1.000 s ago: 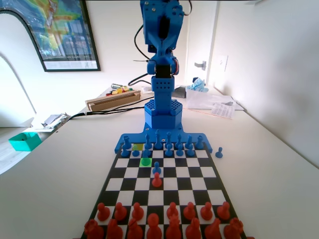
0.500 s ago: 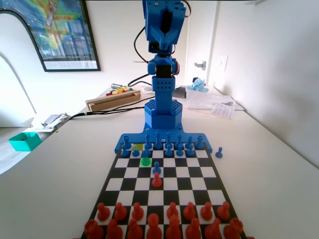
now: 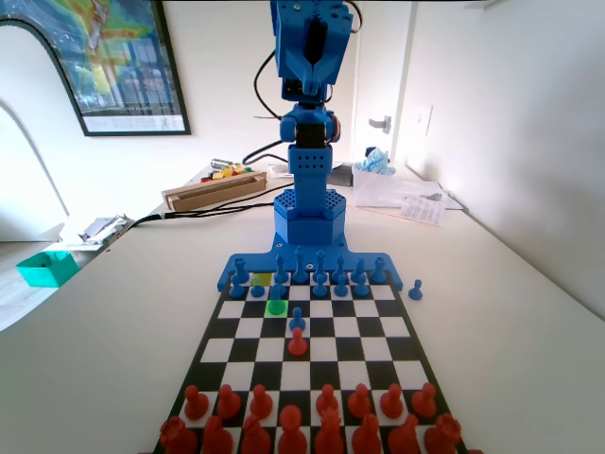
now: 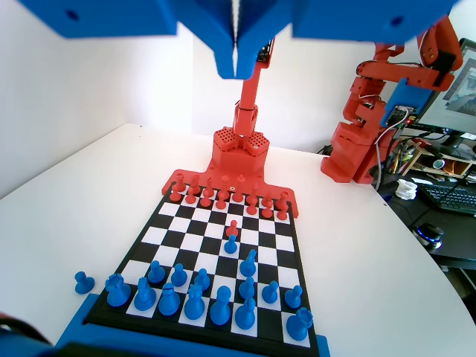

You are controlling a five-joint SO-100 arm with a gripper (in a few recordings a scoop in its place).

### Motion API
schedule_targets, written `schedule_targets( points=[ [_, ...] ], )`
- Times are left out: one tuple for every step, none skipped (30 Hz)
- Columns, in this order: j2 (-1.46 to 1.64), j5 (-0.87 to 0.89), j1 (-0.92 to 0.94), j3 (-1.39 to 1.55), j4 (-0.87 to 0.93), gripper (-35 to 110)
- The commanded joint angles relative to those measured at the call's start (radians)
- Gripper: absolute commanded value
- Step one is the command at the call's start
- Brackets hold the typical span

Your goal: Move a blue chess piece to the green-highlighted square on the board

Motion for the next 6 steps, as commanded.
schedule_targets(
  points=[
    [0.003, 0.0, 0.009, 0.003, -0.017, 5],
    [0.003, 0.0, 0.009, 0.003, -0.017, 5],
    [0.003, 0.0, 0.009, 0.003, -0.017, 5],
    [0.003, 0.0, 0.009, 0.003, -0.017, 5],
    [0.003, 0.0, 0.009, 0.003, -0.017, 5],
    [0.003, 0.0, 0.009, 0.003, -0.017, 5]
  ],
)
